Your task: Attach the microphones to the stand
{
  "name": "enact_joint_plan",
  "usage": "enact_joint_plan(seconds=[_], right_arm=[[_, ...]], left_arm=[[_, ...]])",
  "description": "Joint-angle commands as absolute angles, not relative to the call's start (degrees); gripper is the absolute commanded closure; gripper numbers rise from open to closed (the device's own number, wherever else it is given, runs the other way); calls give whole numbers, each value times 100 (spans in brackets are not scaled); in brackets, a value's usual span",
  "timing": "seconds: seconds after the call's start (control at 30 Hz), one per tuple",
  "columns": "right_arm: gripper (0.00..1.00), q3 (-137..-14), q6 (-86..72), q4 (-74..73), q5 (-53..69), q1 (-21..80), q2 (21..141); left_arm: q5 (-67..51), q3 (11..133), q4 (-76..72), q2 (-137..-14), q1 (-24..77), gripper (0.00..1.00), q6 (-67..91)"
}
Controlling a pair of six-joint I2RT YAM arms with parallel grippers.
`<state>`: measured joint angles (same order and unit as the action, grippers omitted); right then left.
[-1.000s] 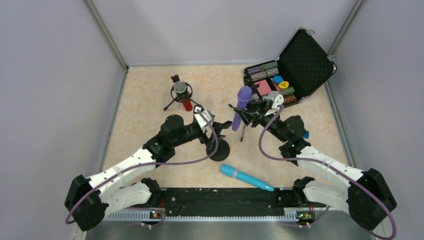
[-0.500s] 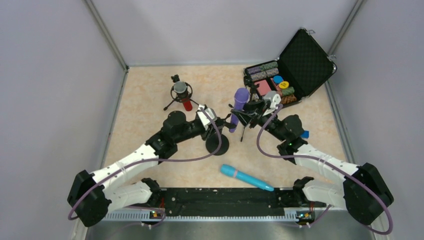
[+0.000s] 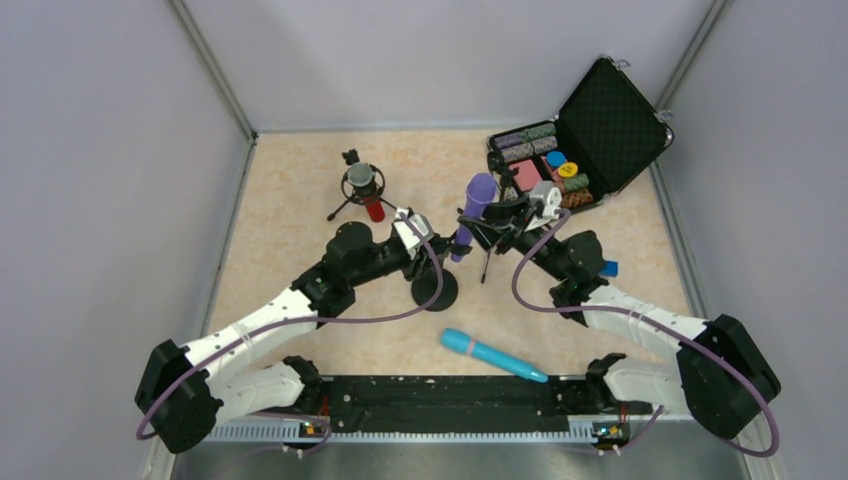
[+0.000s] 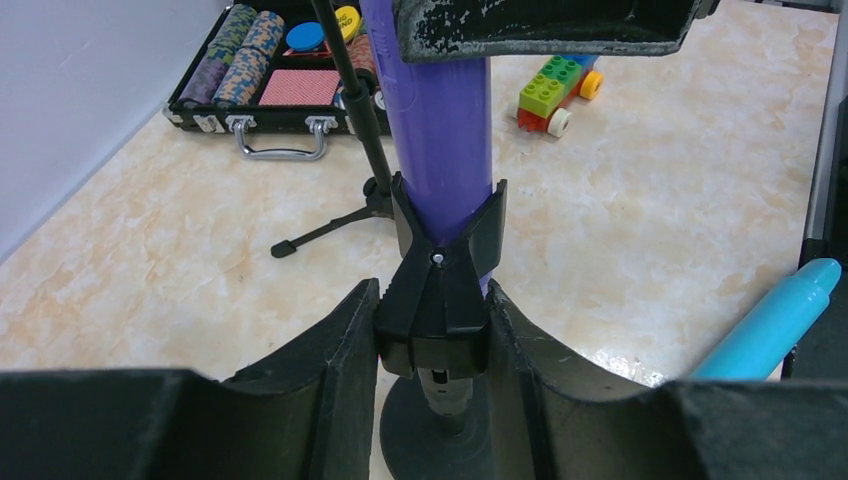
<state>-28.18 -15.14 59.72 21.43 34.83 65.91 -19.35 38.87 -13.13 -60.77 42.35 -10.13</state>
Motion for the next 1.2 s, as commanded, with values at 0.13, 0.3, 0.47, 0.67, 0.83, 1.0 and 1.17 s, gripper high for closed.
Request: enact_joint_plan(seconds=[0.13,0.3,0.47,0.67,0.83,1.0,1.17], right_arm=[[100,-2873,-1683,6753,1986,3755,6766],[100,-2832,-1705,6761,1926,3753,6757],[100,-2778,-1755,6819,1932,3753,6773],[100,-2747,-1818,6949,1975,3762,6896],[95,-2789,-1821,6923,2050,3762,6964],[63,-2795,-1809,6915,2117,3764,6979],[29,-2795,-1809,6919,2094,3762,6948]], left_arm=[[-1892,3899,-1530,-6108,4254,100,-921],[-1869,3895,-1493,-6085,4254,100,-938],[-1820,3937,-1402,-6097,4254,83,-981],[-1769,4116,-1183,-6246,4254,13,-896],[-1598,4007,-1361,-6187,4258,7,-811],[-1412,3635,-1725,-5907,4245,7,-611],[-1449,3187,-1908,-5629,4202,7,-381]])
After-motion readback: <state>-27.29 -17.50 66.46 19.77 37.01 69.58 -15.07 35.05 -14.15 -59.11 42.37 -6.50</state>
